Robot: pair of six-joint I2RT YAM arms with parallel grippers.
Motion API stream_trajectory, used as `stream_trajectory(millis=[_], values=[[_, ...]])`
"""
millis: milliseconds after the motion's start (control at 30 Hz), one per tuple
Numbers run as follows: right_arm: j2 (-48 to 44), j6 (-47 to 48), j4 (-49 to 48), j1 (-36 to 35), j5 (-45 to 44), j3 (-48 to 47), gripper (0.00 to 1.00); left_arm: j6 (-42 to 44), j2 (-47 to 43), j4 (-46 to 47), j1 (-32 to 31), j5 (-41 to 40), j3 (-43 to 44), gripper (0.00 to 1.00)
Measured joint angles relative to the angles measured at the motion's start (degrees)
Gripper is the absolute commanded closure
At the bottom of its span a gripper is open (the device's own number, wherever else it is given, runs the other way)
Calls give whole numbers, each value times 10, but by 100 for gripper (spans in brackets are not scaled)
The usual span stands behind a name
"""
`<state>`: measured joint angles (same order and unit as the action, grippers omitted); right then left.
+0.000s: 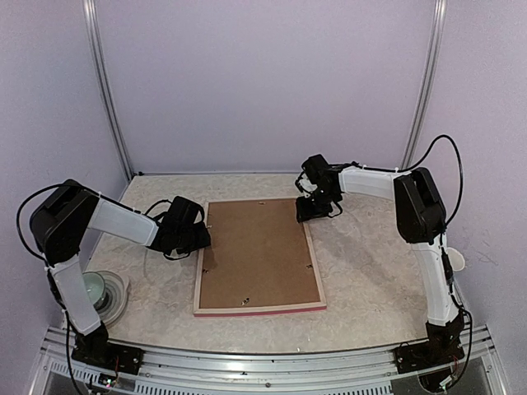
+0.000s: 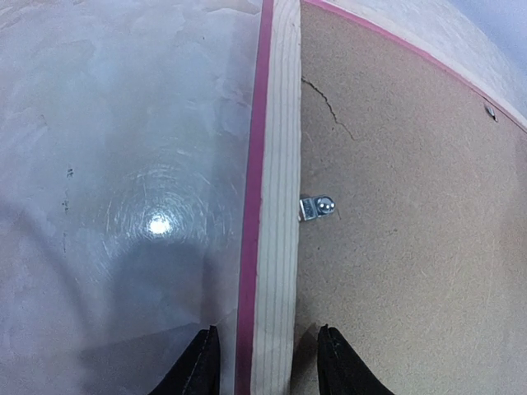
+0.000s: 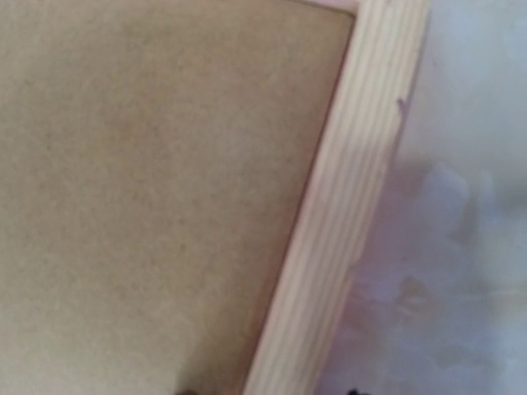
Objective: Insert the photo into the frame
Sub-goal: Press the fastener onto the backboard.
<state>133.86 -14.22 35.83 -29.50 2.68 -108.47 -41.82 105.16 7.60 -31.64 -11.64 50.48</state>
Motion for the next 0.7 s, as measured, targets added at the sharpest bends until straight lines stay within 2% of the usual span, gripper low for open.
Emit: stream_trajectory(millis=[67, 167, 233, 500, 700], values=[[-3, -2, 2, 0, -1, 3, 58, -1, 0, 0, 0, 0, 0, 59], [-6, -3, 5, 0, -1, 8, 69, -2, 0, 0, -1, -2, 0, 59], [-10, -5, 4, -1, 3, 14, 69, -2, 0, 1, -1, -3, -1, 59], [-16, -12, 5, 1, 10, 23, 46, -2, 0, 1, -1, -4, -1, 59], [-16, -22, 12, 3, 14, 7, 43, -2, 0, 1, -1, -4, -1, 59]])
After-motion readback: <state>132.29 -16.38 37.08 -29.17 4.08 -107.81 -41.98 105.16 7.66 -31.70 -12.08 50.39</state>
